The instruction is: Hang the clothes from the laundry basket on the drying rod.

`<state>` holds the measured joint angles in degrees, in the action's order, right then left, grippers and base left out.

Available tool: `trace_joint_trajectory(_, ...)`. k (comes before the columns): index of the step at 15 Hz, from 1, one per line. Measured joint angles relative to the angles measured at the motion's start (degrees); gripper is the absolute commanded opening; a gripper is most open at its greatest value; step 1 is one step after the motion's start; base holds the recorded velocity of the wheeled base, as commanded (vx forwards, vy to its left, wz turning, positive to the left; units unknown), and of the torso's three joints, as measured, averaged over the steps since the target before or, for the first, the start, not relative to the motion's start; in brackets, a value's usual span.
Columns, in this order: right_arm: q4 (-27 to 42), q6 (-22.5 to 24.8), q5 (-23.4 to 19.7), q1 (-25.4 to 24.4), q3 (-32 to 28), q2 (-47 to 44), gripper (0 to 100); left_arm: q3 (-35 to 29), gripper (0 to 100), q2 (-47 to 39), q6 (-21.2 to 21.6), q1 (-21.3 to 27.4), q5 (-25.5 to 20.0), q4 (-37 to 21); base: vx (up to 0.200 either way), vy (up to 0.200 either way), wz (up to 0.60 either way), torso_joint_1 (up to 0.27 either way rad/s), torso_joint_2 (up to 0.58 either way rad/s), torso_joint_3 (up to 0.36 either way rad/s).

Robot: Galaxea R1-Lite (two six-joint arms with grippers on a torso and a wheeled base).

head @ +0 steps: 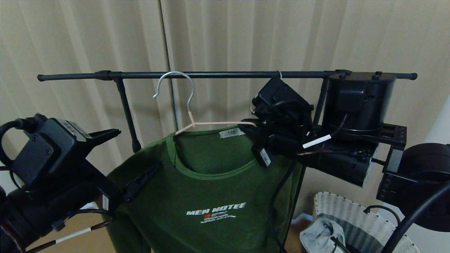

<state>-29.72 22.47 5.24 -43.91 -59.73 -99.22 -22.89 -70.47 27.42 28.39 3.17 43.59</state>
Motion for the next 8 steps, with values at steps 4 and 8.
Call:
trace_joint_trajectory(4, 0.05, 0.02, 0.01, 2.90, 2.68, 2.80, 0, 1.60, 100, 2.62, -1.91, -0.11, -0.20, -0.02, 0.000, 0.000, 0.00, 0.000, 0.00, 0.000)
trace_joint_trajectory(8, 0.11, 0.13, 0.01, 8.33, 5.28, 6.25, 0, 2.94, 100, 6.31, -5.58, -0.15, -0.39, -0.29, 0.000, 0.000, 0.00, 0.000, 0.00, 0.000)
